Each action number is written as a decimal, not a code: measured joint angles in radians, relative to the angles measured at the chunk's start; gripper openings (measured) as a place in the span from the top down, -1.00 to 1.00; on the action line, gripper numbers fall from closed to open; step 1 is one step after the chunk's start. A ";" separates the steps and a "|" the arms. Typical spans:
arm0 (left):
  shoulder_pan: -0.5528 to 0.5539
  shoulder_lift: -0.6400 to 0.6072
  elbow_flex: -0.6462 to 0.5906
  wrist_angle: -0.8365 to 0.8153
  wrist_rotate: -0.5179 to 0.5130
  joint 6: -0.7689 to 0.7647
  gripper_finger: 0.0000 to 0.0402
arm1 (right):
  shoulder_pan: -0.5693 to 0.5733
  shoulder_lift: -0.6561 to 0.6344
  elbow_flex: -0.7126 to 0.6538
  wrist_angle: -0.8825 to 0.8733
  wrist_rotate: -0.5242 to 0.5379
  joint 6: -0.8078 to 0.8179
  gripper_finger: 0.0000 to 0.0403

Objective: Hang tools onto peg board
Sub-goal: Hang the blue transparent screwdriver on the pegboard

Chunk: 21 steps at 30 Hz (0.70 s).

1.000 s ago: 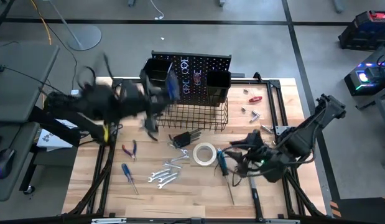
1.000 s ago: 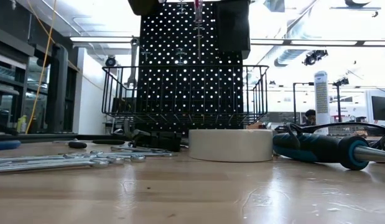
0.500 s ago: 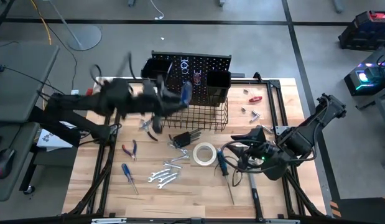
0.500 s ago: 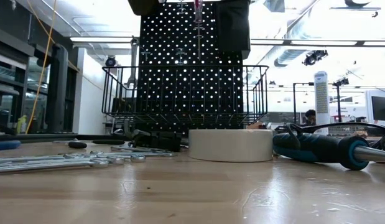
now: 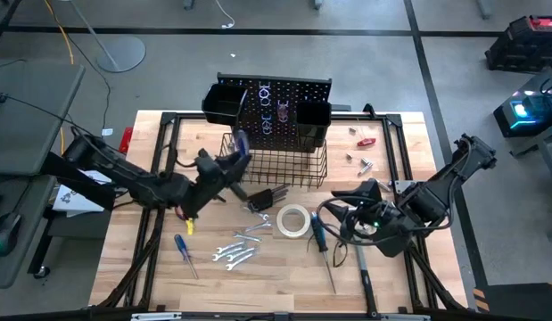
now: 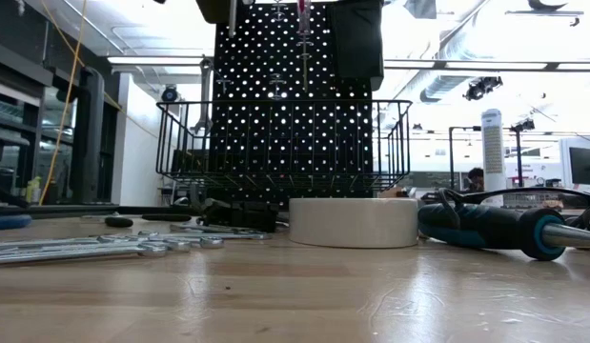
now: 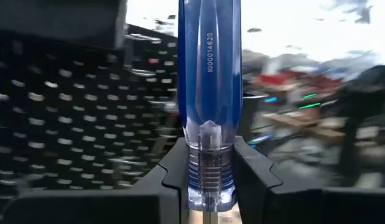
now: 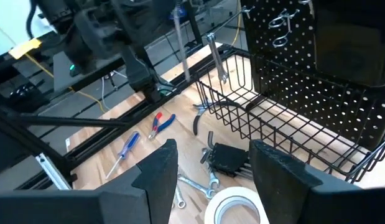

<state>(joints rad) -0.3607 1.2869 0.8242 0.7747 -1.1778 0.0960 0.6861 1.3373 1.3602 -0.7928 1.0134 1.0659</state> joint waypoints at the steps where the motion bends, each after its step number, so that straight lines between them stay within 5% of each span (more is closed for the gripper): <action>1: 0.009 0.014 0.016 -0.004 -0.039 0.022 0.64 | -0.005 0.000 0.000 0.002 0.000 0.004 0.07; 13: 0.080 0.287 0.221 -0.021 -0.292 0.001 0.64 | -0.045 0.001 0.000 0.028 -0.018 0.008 0.07; 21: 0.179 0.373 0.349 -0.021 -0.268 0.013 0.64 | -0.045 0.001 0.000 0.046 -0.021 0.007 0.07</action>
<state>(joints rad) -0.1816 1.6600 1.1735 0.7534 -1.4462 0.1090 0.6411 1.3380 1.3602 -0.7472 0.9928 1.0733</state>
